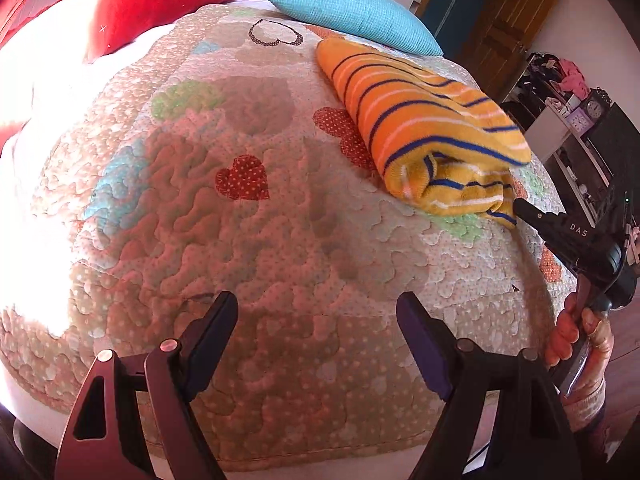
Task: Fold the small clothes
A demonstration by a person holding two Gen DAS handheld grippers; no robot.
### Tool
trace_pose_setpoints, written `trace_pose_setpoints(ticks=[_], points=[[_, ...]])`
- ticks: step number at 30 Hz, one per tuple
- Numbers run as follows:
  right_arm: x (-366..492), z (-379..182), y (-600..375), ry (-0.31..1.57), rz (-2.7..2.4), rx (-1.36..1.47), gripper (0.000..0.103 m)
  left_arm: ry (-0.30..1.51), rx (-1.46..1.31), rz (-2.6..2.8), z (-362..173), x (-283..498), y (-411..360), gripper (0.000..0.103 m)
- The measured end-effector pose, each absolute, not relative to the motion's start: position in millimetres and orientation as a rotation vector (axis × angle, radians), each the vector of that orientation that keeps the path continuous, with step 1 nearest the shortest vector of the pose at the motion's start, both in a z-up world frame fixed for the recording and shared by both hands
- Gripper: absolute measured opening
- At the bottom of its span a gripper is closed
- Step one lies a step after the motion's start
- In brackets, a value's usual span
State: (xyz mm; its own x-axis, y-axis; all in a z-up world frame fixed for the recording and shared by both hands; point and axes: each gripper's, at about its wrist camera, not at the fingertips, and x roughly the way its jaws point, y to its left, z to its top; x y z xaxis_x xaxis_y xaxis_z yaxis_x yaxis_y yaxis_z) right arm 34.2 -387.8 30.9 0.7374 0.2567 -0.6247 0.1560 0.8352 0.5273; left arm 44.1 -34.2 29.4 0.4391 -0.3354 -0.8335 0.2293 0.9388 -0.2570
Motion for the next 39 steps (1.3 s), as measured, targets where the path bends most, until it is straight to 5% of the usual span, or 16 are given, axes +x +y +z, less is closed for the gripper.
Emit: trace_pose_setpoints(ticks=[3,5,7,8,14,15,16,19,27,33,39], points=[[30,56,-403,0.650,0.095,0.629,0.004,1.041,-0.084,-0.349,32,41,-40,0.080],[41,76,-406,0.623,0.125,0.631,0.019,1.037,-0.090,-0.351,34,41,-42,0.080],[67,88,-404,0.630,0.198,0.646,0.068,1.041,-0.110,-0.356,35,42,-43,0.080],[82,90,-401,0.637,0.210,0.643,0.070,1.042,-0.120,-0.357,36,41,-43,0.080],[188,57,-373,0.846,0.258,0.654,0.070,1.048,-0.141,-0.371,39,35,-44,0.080],[201,45,-366,0.901,0.280,0.671,0.061,1.052,-0.140,-0.372,38,34,-43,0.080],[210,37,-361,0.925,0.277,0.677,0.037,1.057,-0.139,-0.372,38,33,-42,0.080],[205,49,-355,0.865,0.296,0.650,0.027,1.062,-0.132,-0.361,35,31,-34,0.080],[157,83,-355,0.733,0.046,0.360,0.026,1.089,-0.154,-0.329,19,36,-20,0.080],[152,32,-382,0.806,0.043,0.450,0.031,1.089,-0.136,-0.348,22,34,-29,0.081],[128,76,-391,0.729,-0.012,0.435,0.043,1.087,-0.090,-0.330,23,30,-31,0.081]])
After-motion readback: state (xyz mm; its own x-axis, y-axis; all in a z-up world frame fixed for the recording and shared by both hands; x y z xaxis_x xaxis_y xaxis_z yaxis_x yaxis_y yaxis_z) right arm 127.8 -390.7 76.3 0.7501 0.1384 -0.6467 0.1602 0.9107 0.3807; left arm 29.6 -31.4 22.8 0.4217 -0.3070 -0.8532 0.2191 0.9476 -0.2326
